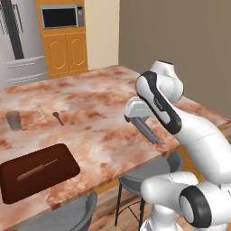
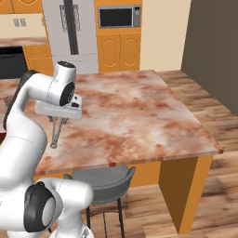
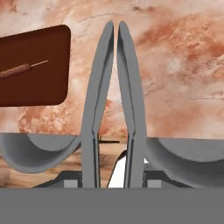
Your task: Take the tongs from the drawer on the left and place them on the dining counter next to the tray containing the hot dog.
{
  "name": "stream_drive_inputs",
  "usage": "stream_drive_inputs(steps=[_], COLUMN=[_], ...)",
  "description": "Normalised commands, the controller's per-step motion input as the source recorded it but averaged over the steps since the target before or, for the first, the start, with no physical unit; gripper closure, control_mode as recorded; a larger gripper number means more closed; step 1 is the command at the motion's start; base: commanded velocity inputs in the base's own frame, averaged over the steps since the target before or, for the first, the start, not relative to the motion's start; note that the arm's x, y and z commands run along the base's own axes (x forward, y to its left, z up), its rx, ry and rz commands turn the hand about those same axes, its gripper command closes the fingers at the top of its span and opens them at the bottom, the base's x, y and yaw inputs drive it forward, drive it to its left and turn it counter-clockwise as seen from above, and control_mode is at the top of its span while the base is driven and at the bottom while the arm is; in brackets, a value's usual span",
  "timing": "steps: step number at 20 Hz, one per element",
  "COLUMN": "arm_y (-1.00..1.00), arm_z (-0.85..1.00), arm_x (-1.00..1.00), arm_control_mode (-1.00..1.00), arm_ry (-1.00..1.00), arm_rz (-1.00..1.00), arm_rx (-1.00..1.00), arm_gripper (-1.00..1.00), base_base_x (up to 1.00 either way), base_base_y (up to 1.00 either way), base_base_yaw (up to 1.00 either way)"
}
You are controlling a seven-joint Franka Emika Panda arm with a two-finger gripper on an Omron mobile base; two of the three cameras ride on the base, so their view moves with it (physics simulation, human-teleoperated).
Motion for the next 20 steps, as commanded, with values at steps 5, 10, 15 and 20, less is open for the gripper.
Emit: stream_drive_inputs(steps=[5,10,15,20], arm_y=[0.33,0.8,0.54,0.0], arm_z=[-0.31,-0.74,-0.37,-0.16], arm_x=[0.98,0.63,0.09,0.0], arm_control_mode=[-1.0,-1.0,-1.0,-1.0], arm_ry=[0.01,0.0,0.0,0.01], arm_rz=[-0.01,0.0,0.0,0.0], arm_rx=[-0.12,-0.34,-0.2,0.0], arm_gripper=[1.0,1.0,1.0,1.0], base_base_x=[0.0,0.0,0.0,0.0], base_base_y=[0.0,0.0,0.0,0.0], base_base_yaw=[0.0,0.0,0.0,0.0])
